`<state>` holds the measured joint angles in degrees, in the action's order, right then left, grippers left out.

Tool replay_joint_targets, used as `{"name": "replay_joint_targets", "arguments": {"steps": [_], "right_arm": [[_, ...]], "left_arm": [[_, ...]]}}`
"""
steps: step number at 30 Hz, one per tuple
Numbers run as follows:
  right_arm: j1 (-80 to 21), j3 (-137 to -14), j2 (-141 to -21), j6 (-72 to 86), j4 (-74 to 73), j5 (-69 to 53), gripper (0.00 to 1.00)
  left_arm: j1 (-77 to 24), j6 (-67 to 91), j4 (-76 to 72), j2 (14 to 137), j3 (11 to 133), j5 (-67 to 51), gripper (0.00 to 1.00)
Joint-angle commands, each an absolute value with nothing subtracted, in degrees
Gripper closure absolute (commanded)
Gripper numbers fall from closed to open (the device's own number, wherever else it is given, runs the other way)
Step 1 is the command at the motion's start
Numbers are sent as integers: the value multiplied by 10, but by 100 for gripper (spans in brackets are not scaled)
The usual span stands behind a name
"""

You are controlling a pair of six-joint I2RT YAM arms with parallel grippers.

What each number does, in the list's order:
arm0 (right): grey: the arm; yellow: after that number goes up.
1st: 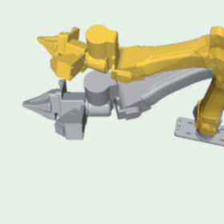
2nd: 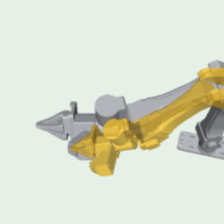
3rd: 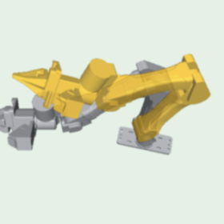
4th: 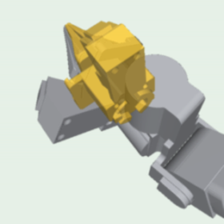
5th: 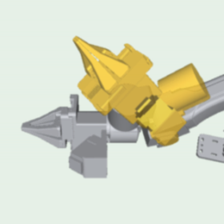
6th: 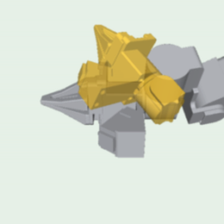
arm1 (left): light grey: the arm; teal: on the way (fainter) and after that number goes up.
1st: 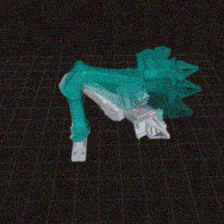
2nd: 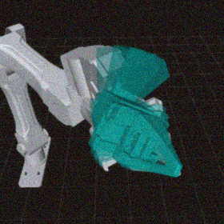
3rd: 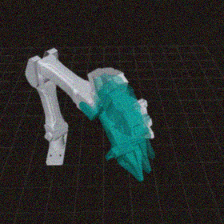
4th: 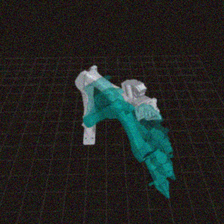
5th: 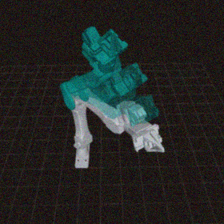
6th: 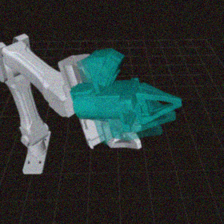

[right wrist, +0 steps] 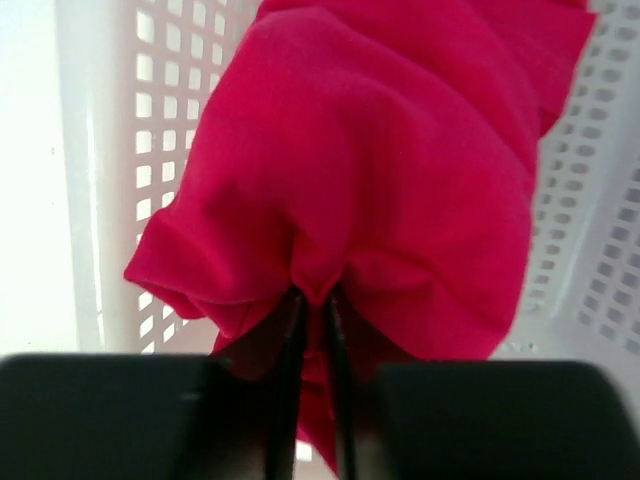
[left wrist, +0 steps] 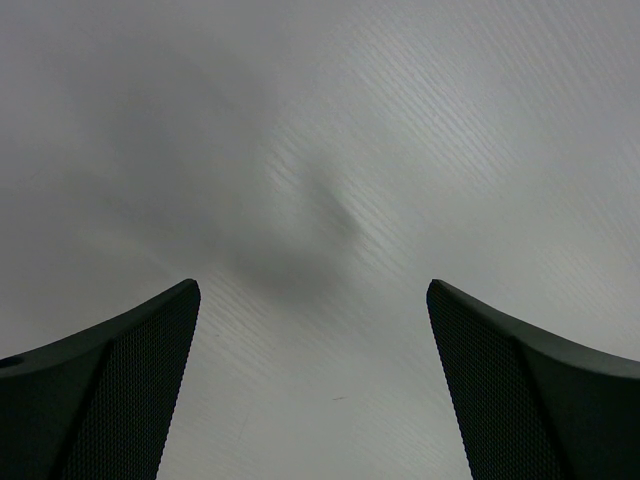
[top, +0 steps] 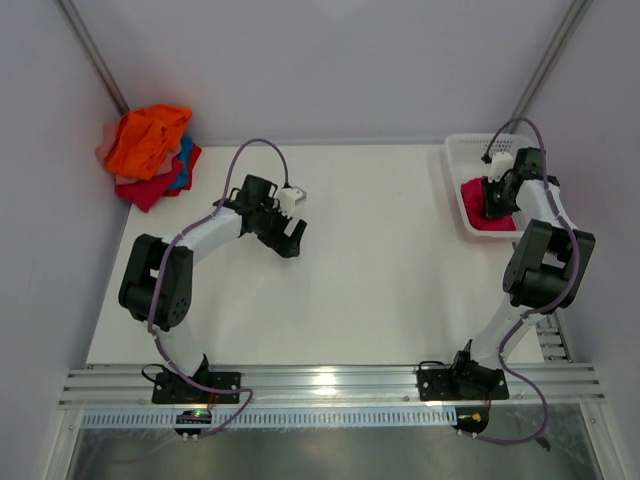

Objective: Fold and stack the t-shirts
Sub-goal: Grab crumpled tshirt from bin with the right arm

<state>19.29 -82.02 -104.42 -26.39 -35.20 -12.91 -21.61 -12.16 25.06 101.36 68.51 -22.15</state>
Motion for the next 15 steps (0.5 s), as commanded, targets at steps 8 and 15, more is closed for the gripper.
{"name": "replay_joint_targets", "arguments": {"steps": [8,15], "right_arm": [[194,-859,-1040,-225,-345,-174,97],[193,-910,-912,-181,-323,-187,97]], "left_arm": [[-214,-114,231,1013,682,-233,3],[-214,-114,229,1018,680,-236,3]]}}
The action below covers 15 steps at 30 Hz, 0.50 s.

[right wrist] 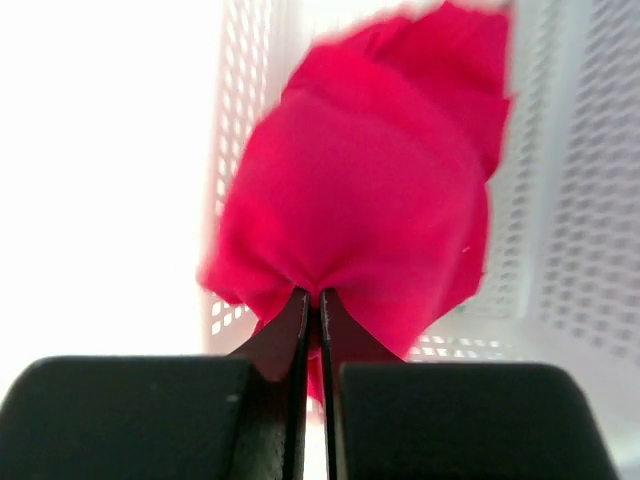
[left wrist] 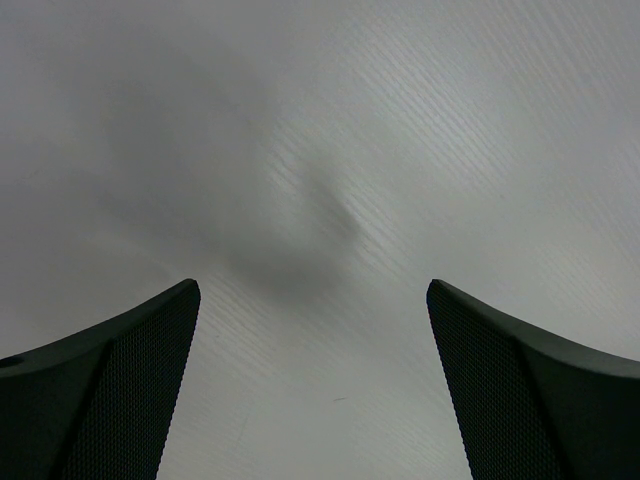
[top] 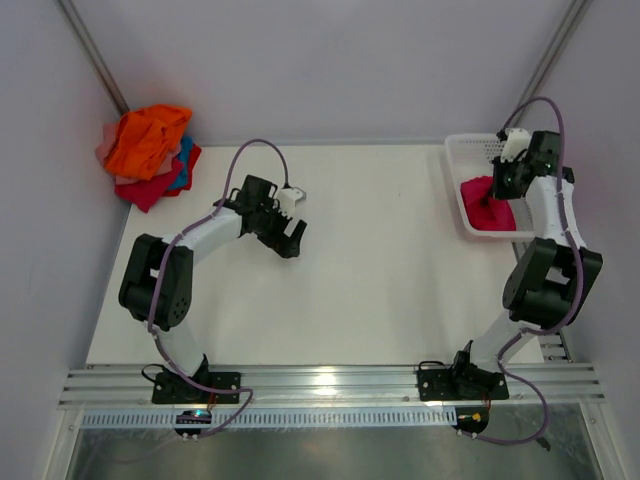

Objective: Fold and stack the t-shirts
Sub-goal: Grab crumpled tshirt from bin with the right arm, then move the tshirt to the center of the board

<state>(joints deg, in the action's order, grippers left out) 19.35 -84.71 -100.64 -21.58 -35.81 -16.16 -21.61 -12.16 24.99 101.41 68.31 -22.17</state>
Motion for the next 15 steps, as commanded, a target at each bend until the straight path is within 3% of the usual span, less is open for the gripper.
{"name": "replay_joint_targets", "arguments": {"steps": [1,8,15], "right_arm": [[193,-937,-886,-173,-324,-191,97],[193,-1023,-797,-85,-326,-307,97],[193,-1093,-783,38,-315,-573,97]], "left_arm": [[-214,-113,228,1019,680,-236,3],[-214,-111,224,1020,680,-236,3],[-214,-110,224,1017,679,-236,3]]}}
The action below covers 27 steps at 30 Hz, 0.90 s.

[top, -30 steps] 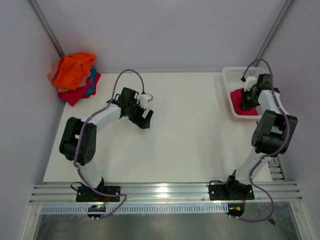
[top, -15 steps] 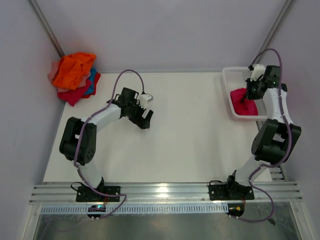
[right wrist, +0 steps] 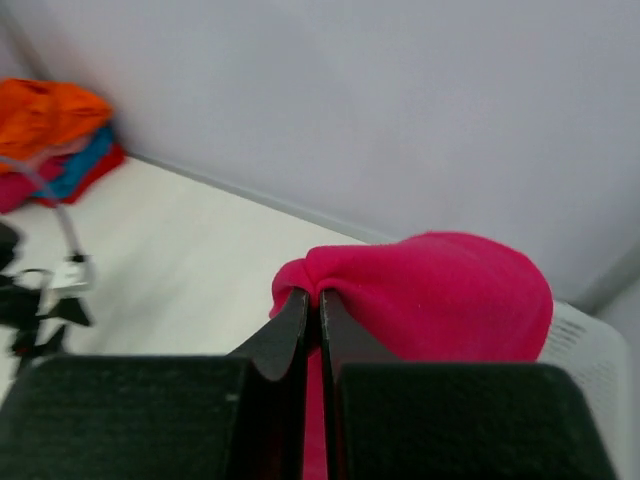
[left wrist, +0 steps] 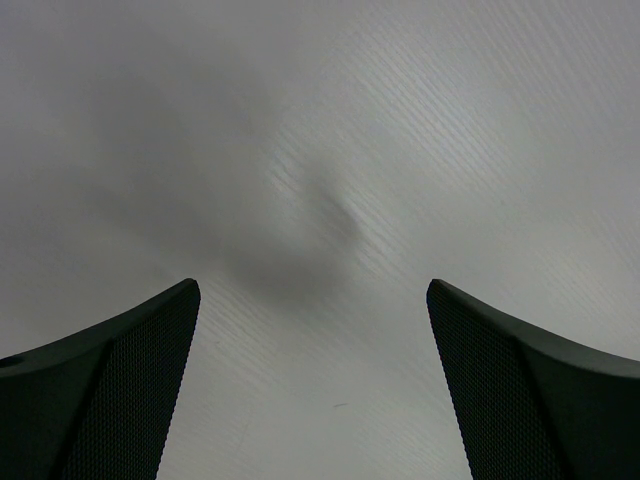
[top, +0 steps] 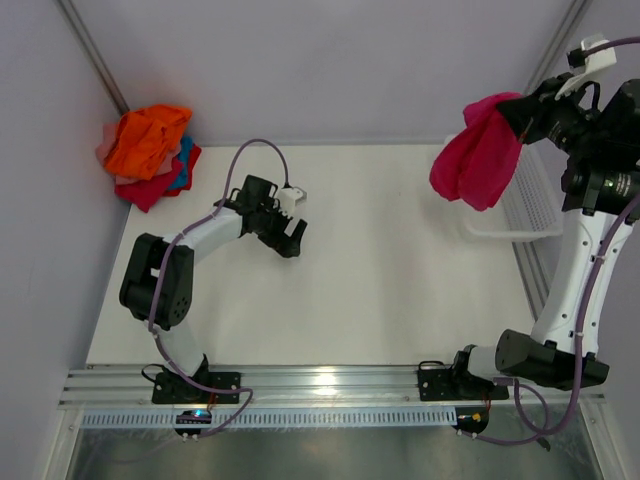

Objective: Fold and stack the t-shirts
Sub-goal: Move the tshirt to the center of the board

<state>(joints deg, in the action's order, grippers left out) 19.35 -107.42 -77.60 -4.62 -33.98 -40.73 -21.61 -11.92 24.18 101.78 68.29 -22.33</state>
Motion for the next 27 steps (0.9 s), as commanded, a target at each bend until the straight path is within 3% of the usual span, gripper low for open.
{"name": "replay_joint_targets", "arguments": {"steps": [1,5,12,17,18,20,21,22,24,27], "right_arm": [[192,-1089,-782,62,-297,-642,97],[176,-1071,-783,195,-186,-736,97],[124,-966,-804,214,-126,-881,97],[128,-873,-866,213,-107,-875,97],[130,-859,-881,185,-117,-862,97],[131,-881,-936,55,-306,-798,97],[121,-947,-958,-149,-408,-679,97],[76,-980,-981,-236,-558,-598,97],[35,-958,-1005,-266,-565,-478,97],[7,-837,-945,-219,-444,-419,97]], "left_arm": [[-214,-109,223,1018,679,-237,3],[-214,-111,222,1016,676,-236,3],[-214,-111,216,1009,669,-236,3],[-214,-114,218,1002,664,-229,3],[-214,-116,217,999,664,-228,3],[-214,-119,217,998,662,-222,3],[-214,-119,217,995,662,-221,3],[-214,-120,217,993,661,-220,3],[-214,-123,215,992,659,-219,3],[-214,-123,210,994,660,-213,3]]}}
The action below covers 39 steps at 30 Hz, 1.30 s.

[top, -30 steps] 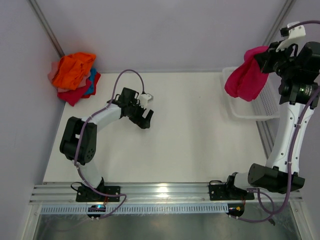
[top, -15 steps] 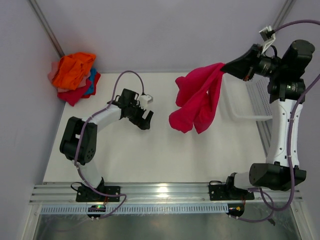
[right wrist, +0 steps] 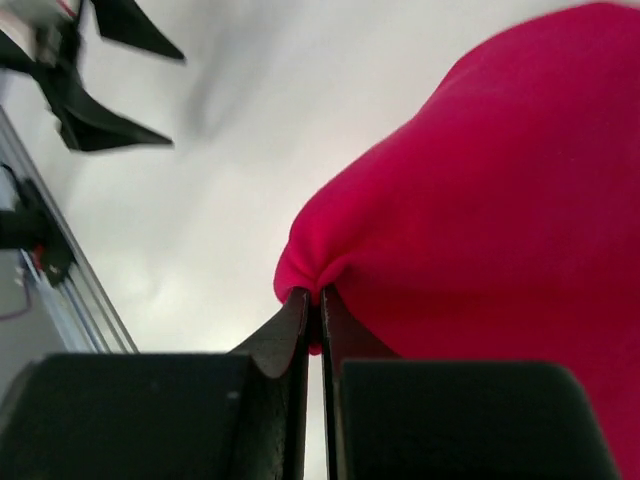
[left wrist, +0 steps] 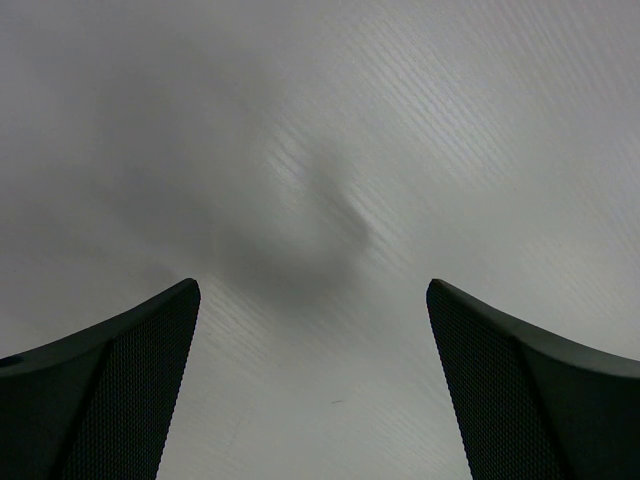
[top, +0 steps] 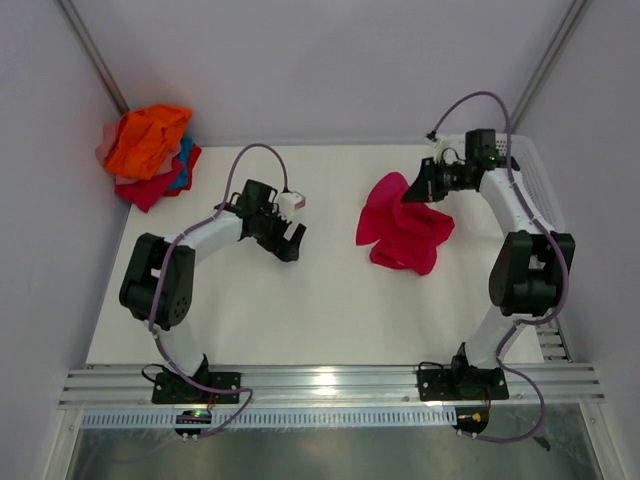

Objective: Fold and stack the t-shirts
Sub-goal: Move the tshirt to the center of the board

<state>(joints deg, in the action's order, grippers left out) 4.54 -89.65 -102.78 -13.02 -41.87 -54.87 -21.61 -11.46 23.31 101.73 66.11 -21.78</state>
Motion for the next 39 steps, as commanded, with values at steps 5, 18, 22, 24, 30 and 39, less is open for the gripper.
{"name": "replay_joint_targets", "arguments": {"steps": [5,18,22,24,30,39], "right_arm": [[-37,-751,-861,-166,-283,-266,97],[-163,-850,-868,-156,-242,-178,97],[-225,-903,-906,-161,-308,-236,97],[-265,-915,-912,-164,-314,-229,97],[-366,-921,-923,-258,-338,-99,68],[-367,-848,-914,-257,-260,54,23]], "left_arm": [[-214,-116,202,1000,662,-209,3],[-214,-74,169,1005,668,-154,2],[-214,-80,174,1001,663,-151,2],[-214,-84,175,999,658,-156,2],[-214,-90,178,1000,657,-163,2],[-214,-91,181,1005,656,-171,2]]}}
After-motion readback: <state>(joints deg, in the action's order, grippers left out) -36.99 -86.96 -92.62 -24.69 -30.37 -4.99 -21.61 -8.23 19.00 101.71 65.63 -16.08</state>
